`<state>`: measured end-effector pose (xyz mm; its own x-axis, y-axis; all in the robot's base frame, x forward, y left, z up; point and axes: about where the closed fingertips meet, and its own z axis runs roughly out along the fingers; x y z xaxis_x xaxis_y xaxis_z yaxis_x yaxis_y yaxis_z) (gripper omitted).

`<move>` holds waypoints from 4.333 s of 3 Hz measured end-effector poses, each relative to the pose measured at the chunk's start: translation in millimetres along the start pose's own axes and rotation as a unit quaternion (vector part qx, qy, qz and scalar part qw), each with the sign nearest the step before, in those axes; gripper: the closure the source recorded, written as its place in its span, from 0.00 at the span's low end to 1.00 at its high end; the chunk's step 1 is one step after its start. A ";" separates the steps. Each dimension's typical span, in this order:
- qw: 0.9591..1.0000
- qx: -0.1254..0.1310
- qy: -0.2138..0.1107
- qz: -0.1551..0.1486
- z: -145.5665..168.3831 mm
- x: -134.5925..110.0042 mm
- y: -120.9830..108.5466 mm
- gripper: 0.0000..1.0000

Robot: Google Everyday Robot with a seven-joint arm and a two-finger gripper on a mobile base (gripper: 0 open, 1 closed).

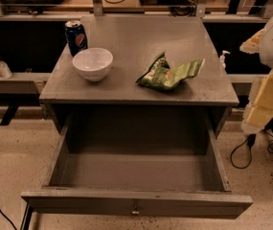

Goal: Place green jalapeno chip bag into top drawer

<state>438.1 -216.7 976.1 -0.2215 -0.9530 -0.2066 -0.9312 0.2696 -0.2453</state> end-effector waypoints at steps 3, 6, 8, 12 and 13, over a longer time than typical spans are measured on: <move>0.998 -0.002 -0.025 -0.052 66.3 -4.8 -87.5 0.00; 0.994 -0.010 -0.051 -0.101 159.1 -41.4 -169.8 0.18; 0.992 0.005 -0.060 -0.114 179.8 -58.8 -183.5 0.72; 0.950 0.028 -0.262 -0.167 62.8 -125.8 -56.0 1.00; 0.964 -0.032 -0.230 -0.126 118.5 -131.2 -16.3 1.00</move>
Offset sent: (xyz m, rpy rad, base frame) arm 0.0803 -0.0048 -0.0291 0.0008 -0.0256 0.1331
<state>516.7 -79.6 895.0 0.1523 -0.8206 -0.5508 -0.9580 0.0144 -0.2864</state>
